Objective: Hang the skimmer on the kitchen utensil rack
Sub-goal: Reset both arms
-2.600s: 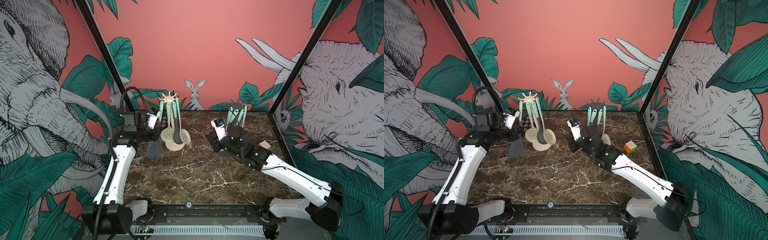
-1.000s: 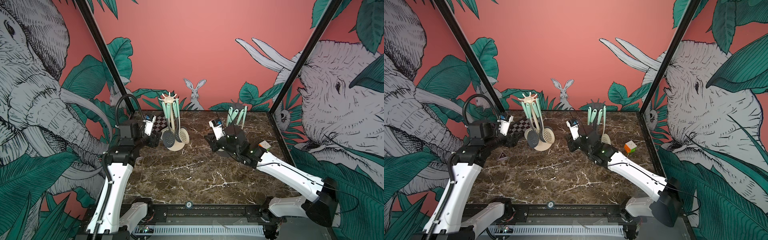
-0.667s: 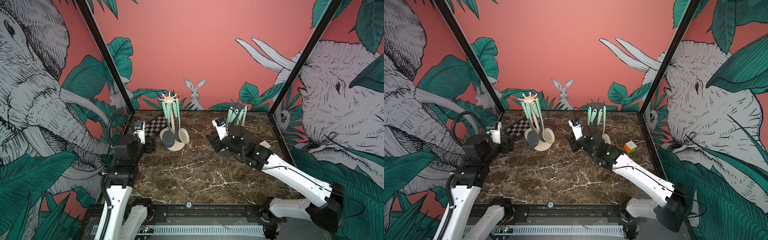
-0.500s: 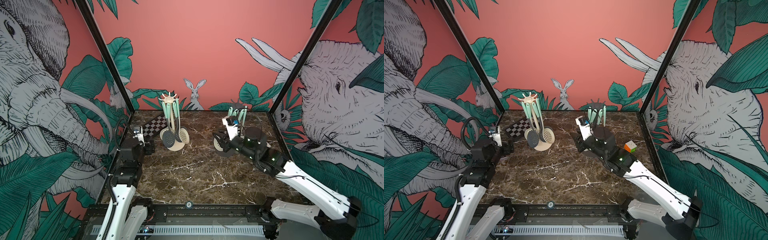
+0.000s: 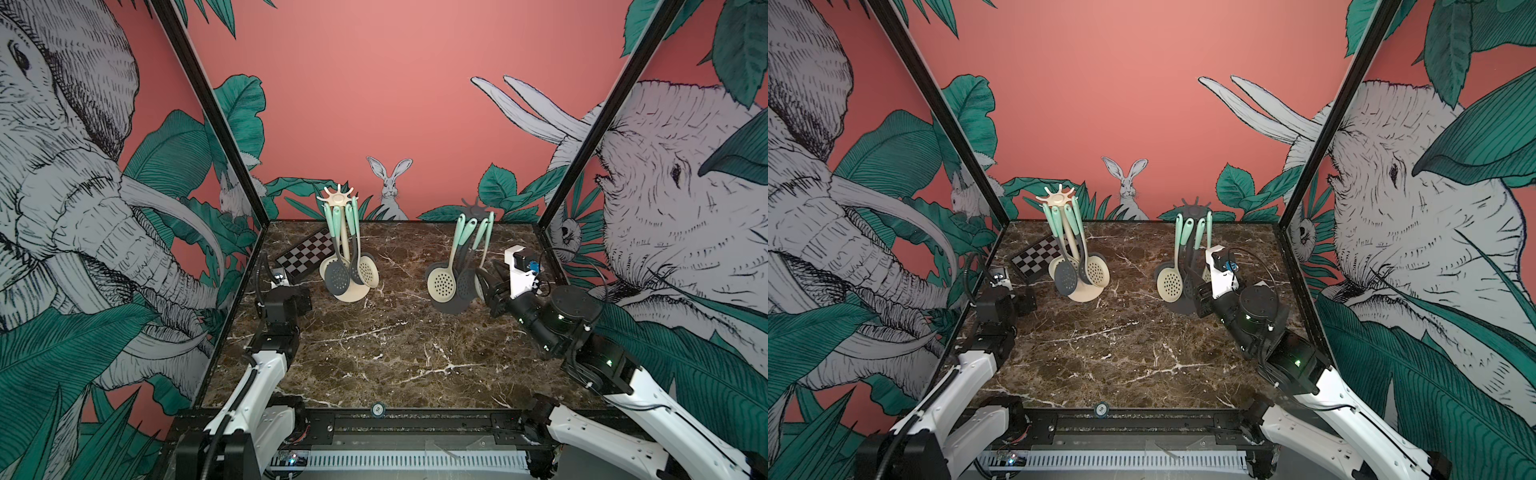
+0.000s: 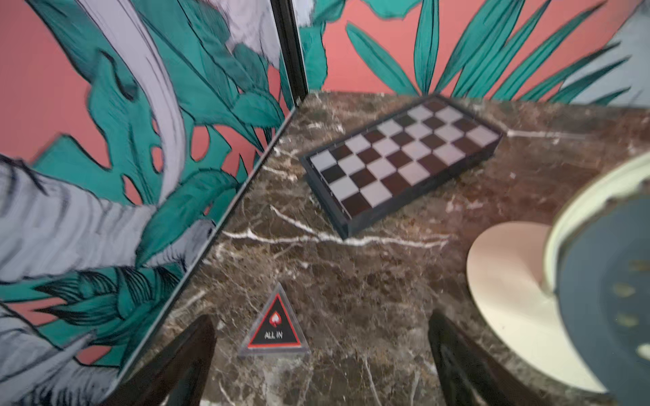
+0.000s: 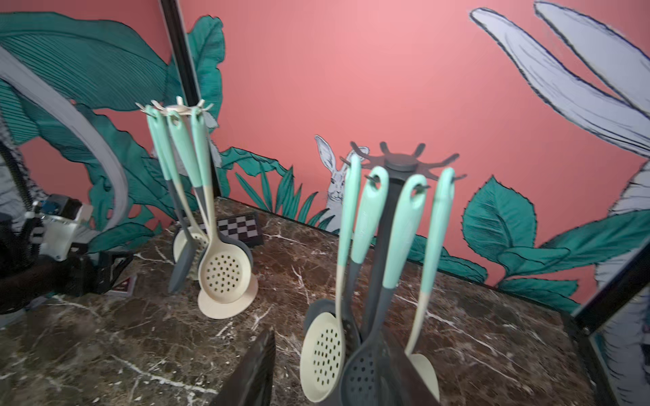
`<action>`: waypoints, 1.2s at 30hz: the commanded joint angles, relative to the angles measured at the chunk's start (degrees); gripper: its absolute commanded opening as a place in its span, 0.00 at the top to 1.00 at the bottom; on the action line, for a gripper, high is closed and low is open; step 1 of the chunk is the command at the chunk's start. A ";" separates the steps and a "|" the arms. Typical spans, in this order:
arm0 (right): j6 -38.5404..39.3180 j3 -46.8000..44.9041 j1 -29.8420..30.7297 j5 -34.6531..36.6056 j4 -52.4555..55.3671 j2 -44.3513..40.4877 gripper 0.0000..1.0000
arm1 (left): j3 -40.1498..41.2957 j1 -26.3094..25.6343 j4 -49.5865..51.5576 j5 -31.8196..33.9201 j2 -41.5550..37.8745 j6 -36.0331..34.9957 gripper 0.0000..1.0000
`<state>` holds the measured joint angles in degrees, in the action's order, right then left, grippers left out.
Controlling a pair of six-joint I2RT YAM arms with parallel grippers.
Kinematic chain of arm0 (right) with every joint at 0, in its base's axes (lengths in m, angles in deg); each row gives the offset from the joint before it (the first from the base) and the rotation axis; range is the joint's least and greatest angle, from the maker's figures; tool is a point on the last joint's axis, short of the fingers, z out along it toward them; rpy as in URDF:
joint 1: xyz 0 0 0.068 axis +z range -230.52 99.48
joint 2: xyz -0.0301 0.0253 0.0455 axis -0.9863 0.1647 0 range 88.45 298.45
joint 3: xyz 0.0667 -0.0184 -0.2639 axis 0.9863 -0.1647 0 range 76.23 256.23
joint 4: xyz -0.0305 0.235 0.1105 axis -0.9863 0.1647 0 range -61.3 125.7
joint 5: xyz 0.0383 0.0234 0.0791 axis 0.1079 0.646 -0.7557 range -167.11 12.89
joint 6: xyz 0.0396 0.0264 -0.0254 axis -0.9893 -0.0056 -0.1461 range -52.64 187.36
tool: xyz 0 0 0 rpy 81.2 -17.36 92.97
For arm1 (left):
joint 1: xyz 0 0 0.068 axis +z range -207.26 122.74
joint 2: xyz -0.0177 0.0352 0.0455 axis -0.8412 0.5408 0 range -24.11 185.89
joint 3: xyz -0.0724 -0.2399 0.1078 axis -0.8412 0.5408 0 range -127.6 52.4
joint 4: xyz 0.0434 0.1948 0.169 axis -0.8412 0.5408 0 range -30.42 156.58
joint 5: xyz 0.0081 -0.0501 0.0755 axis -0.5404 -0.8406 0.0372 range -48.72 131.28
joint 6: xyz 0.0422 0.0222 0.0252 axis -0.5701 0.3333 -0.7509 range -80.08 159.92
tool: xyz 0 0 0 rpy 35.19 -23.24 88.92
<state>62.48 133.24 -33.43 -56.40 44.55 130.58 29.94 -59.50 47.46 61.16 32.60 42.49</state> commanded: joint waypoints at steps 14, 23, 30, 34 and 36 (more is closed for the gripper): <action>0.54 -7.31 -0.33 32.70 -0.92 -5.76 0.42 | -2.65 0.46 -29.72 -10.88 26.96 -5.72 0.01; 6.71 -20.48 -1.51 38.62 -13.45 -4.42 0.40 | -0.70 0.26 -37.23 -11.93 31.11 -6.21 0.01; 4.43 -33.29 -7.18 37.43 -24.45 -8.41 0.41 | -0.65 -1.10 -38.28 -9.11 31.89 -7.14 0.01; 5.03 -35.86 -13.53 33.05 -25.43 -5.85 0.40 | -0.56 -1.14 -38.42 -9.07 31.87 -7.22 0.01; 4.03 -36.72 -16.89 29.14 -27.07 -2.99 0.40 | -0.57 -1.15 -38.47 -9.11 31.89 -7.23 0.01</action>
<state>67.57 97.31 -47.35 -22.64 23.20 125.14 28.98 -60.40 10.80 51.46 64.82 35.82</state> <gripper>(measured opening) 0.598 0.992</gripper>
